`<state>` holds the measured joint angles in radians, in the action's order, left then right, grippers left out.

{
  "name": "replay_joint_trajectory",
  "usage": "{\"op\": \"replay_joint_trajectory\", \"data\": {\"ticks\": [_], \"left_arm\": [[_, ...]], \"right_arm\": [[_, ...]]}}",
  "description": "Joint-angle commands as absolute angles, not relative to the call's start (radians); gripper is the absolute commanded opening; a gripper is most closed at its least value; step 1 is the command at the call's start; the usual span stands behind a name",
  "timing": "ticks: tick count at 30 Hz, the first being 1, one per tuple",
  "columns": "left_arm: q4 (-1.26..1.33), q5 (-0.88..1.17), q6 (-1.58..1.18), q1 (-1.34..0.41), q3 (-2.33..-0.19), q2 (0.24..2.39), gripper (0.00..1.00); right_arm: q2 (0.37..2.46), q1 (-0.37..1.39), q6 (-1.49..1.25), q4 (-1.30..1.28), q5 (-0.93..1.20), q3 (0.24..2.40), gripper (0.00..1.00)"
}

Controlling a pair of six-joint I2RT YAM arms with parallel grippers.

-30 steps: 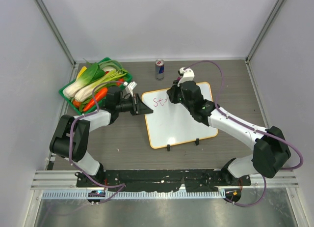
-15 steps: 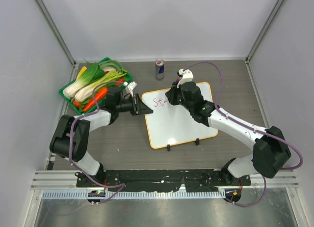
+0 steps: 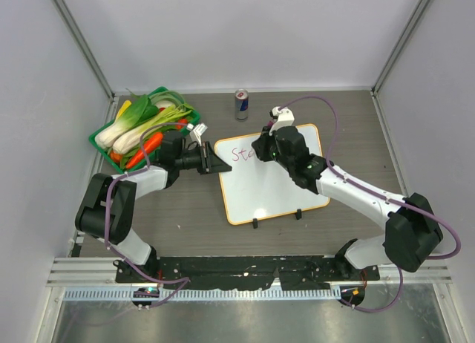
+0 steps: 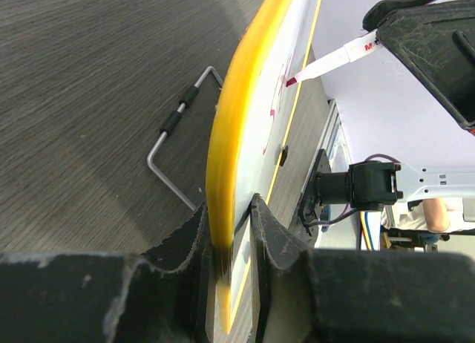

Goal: Write a sentence on the whiteboard

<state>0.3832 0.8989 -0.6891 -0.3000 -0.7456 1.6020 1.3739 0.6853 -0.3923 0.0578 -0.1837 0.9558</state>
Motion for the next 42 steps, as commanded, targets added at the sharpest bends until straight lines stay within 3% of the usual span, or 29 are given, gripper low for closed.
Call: {"op": "replay_joint_trajectory", "data": {"ticks": [1, 42], "left_arm": [[0.302, 0.857, -0.594, -0.339, -0.739, 1.626, 0.00], [0.301, 0.856, -0.591, -0.341, -0.741, 1.632, 0.00]], "right_arm": [[1.368, 0.683, -0.370, 0.021, -0.261, 0.936, 0.01], [1.359, 0.683, -0.359, 0.060, -0.287, 0.982, 0.01]]}}
